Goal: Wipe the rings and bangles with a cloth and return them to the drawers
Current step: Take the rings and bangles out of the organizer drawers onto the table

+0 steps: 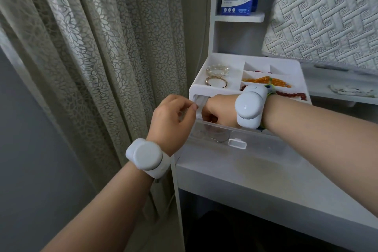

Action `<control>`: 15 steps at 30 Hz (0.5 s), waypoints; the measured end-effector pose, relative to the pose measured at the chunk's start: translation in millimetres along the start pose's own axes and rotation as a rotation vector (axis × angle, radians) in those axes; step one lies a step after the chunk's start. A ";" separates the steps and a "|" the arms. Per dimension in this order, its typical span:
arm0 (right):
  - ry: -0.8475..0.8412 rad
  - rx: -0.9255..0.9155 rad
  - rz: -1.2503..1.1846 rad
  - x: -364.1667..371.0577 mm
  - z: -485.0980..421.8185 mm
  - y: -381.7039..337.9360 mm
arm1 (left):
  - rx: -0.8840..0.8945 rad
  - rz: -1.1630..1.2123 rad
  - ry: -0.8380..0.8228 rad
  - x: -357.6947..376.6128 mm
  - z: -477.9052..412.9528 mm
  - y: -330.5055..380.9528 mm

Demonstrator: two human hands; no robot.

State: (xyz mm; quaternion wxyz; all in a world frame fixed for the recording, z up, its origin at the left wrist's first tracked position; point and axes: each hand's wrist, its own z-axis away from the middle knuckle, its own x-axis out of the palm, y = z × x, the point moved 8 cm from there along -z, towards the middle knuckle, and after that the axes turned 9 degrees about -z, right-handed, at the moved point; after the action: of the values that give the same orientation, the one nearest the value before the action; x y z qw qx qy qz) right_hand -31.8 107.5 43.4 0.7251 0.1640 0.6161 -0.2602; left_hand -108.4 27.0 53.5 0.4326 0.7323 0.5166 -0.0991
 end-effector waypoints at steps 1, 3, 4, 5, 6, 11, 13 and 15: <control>0.012 -0.009 0.015 -0.8 2.0 -1.0 | -0.001 0.002 -0.001 0.0 0.0 0.0; 0.005 -0.003 0.036 -0.7 4.0 -1.5 | 0.000 0.002 -0.006 -0.3 0.0 0.3; -0.005 -0.002 0.045 -1.6 3.5 -3.2 | 0.003 0.001 -0.007 -0.4 0.0 0.6; -0.022 -0.002 0.057 -1.6 4.6 -4.9 | 0.008 0.001 -0.007 -0.7 0.1 1.1; -0.054 -0.003 0.068 -1.0 4.1 -7.0 | 0.013 0.003 -0.007 -1.0 0.0 1.8; -0.091 -0.007 0.074 1.0 4.3 -8.1 | 0.018 0.016 -0.022 -0.5 -0.1 3.7; -0.016 -0.029 0.058 -2.3 6.2 -7.4 | 0.017 0.018 -0.029 0.0 -0.2 3.8; -0.023 -0.023 0.054 -0.8 6.7 -5.9 | 0.015 0.017 -0.034 0.4 0.0 3.6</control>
State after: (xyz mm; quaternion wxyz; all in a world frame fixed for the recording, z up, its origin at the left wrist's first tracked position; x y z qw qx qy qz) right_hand -29.9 99.2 46.0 0.7407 0.1692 0.6061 -0.2354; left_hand -105.3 26.9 55.1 0.4365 0.7382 0.5021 -0.1119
